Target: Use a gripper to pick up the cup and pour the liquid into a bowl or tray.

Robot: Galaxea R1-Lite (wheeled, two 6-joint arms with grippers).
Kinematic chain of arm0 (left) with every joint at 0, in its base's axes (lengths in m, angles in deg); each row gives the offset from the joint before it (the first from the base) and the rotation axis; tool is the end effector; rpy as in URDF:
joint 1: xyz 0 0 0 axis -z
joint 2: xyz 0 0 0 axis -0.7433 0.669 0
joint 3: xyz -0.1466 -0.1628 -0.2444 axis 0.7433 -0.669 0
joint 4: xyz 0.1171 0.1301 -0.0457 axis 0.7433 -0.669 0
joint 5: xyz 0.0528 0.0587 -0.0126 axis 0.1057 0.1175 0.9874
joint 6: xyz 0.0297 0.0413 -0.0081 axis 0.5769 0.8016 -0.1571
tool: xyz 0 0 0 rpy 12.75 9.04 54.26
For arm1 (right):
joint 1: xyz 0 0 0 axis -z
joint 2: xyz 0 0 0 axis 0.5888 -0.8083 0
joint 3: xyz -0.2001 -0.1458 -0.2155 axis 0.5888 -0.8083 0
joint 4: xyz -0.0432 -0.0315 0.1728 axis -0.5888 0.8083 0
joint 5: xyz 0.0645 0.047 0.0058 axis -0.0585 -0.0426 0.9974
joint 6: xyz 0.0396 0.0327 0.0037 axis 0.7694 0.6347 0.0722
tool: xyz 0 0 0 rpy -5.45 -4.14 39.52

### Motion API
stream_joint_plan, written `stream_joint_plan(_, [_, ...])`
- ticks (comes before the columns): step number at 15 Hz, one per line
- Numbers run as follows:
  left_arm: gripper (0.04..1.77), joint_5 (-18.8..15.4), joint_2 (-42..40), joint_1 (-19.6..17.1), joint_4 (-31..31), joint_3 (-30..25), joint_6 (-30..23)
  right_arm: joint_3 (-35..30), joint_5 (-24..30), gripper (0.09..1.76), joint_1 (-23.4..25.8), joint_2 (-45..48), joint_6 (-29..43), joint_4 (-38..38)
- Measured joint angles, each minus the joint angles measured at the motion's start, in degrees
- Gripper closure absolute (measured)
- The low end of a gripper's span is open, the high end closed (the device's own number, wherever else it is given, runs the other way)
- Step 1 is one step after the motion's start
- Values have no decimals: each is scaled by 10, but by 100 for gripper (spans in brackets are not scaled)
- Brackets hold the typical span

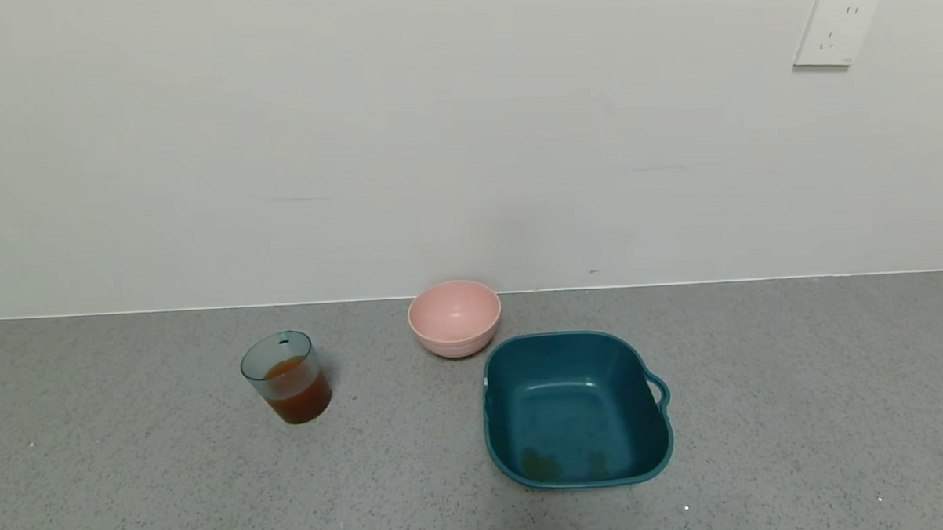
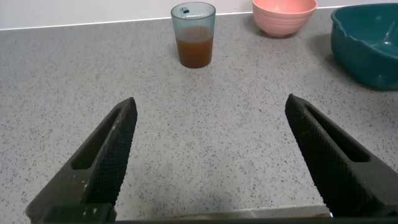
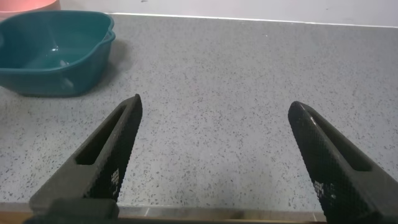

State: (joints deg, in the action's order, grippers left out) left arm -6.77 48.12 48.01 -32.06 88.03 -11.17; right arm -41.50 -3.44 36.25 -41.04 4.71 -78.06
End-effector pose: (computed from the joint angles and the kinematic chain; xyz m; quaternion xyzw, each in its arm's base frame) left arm -0.0332 -0.0004 0.0744 0.0051 0.0108 -0.0053 0.9999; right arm -0.0323 0.0001 0.0747 -0.0043 0.0029 -0.0015 1.0000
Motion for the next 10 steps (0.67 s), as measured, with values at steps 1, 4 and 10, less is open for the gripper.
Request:
stream_joint_plan(1, [9, 0, 0, 0, 0, 0, 0, 0, 0, 14, 0, 0, 0, 0])
stream_joint_plan(4, [9, -1, 0, 0, -1, 2, 1, 0, 0, 14, 0, 0, 0, 0])
stream_joint_plan(10, [9, -16, 35, 0, -23, 75, -17, 0, 0, 14, 0, 0, 0, 0])
